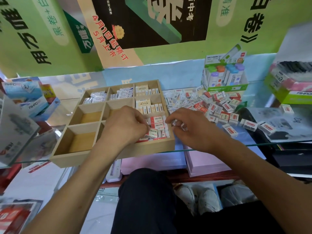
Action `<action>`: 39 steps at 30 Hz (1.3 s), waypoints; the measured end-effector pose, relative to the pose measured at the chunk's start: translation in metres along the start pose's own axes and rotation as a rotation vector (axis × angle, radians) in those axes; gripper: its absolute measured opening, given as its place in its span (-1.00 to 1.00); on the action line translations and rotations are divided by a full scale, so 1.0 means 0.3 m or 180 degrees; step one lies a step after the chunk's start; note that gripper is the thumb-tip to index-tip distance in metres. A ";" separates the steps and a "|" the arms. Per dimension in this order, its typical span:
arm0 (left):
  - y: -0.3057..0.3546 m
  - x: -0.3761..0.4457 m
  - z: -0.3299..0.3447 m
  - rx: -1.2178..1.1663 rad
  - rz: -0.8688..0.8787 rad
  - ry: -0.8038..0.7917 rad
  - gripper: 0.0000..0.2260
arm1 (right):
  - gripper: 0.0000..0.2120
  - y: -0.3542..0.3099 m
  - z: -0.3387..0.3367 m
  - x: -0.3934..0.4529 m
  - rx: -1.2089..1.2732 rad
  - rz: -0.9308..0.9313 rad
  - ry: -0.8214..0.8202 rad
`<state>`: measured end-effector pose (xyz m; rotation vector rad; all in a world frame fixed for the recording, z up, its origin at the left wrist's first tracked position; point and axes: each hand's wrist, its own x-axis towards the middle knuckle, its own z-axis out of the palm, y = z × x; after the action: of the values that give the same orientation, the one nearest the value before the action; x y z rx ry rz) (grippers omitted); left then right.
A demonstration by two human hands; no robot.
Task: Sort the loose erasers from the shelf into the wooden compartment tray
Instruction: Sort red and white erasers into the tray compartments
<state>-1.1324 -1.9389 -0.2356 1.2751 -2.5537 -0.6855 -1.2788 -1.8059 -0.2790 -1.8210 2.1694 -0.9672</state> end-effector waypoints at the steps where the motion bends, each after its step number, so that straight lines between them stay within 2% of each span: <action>1: 0.008 0.001 0.010 0.0095 0.0026 -0.0033 -0.92 | -0.78 0.003 0.003 0.000 0.0005 -0.0008 0.0008; 6: 0.020 -0.006 0.068 0.0240 0.0306 -0.0017 -0.78 | -0.79 0.015 0.023 -0.001 0.0045 0.0005 0.0073; 12: -0.044 -0.040 0.093 -0.0093 0.0835 0.0016 -0.89 | -0.79 0.005 0.004 -0.014 0.0199 0.0110 0.0101; 15: -0.065 -0.051 0.106 -0.0059 0.0971 0.0233 -0.85 | -0.80 0.007 -0.041 -0.034 0.0250 0.0299 0.0195; 17: -0.062 -0.050 0.113 0.0025 0.1105 0.0561 -0.83 | -0.80 0.020 -0.080 -0.056 0.0352 0.0457 0.0336; 20: -0.006 -0.053 0.128 -0.0248 0.1307 0.0812 -0.83 | -0.84 0.057 -0.137 -0.093 0.0396 0.0601 0.0574; 25: 0.170 -0.011 0.184 -0.0752 0.1701 0.0295 -0.86 | -0.87 0.132 -0.218 -0.157 0.0337 0.0960 0.0784; 31: 0.372 0.103 0.305 -0.0339 0.2127 -0.0170 -0.83 | -0.88 0.259 -0.315 -0.242 0.0094 0.1463 0.1221; 39: 0.631 0.243 0.487 0.0153 0.2087 -0.0247 -0.81 | -0.87 0.381 -0.372 -0.349 -0.0047 0.2012 0.1634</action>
<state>-1.3641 -1.8530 -0.2715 0.3595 -2.8110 -0.5309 -1.4028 -1.6608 -0.2851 -0.8100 2.7676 -1.3326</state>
